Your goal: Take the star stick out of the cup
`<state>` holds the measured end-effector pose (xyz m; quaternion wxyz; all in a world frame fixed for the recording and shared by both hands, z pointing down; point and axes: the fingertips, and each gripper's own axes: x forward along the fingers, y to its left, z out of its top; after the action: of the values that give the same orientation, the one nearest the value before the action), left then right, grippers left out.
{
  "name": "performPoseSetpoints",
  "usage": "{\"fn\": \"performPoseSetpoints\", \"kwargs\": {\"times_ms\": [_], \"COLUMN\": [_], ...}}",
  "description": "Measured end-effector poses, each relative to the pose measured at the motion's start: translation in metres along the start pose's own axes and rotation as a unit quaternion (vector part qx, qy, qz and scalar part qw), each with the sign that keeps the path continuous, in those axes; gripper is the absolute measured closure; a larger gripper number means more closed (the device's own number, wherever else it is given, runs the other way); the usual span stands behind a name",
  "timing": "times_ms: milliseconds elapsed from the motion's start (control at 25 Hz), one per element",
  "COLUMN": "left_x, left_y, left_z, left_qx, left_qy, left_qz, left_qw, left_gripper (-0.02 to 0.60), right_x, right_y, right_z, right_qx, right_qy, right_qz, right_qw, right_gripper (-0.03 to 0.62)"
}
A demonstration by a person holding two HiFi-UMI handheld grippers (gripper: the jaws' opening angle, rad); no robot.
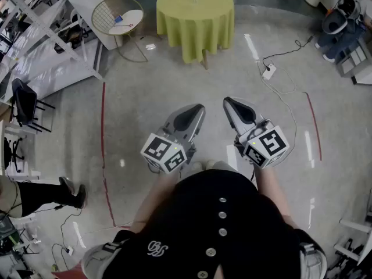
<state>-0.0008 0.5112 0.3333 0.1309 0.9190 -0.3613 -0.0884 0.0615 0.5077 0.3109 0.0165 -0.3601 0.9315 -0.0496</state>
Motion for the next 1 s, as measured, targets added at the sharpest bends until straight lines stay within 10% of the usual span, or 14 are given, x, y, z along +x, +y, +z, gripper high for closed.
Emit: {"fn": "performPoseSetpoints", "kwargs": {"times_ms": [1000], "left_x": [0.006], "left_y": [-0.012], "left_z": [-0.003], "left_qx": [0.01], "left_qy": [0.004], "left_qz": [0.006], "left_qw": [0.9999], "left_gripper": [0.554], "right_x": [-0.008], "right_y": [0.004], "right_z": [-0.013], "right_qx": [0.004], "right_qy": [0.013], "right_qz": [0.005], "right_qw": [1.0], "right_gripper": [0.591]}}
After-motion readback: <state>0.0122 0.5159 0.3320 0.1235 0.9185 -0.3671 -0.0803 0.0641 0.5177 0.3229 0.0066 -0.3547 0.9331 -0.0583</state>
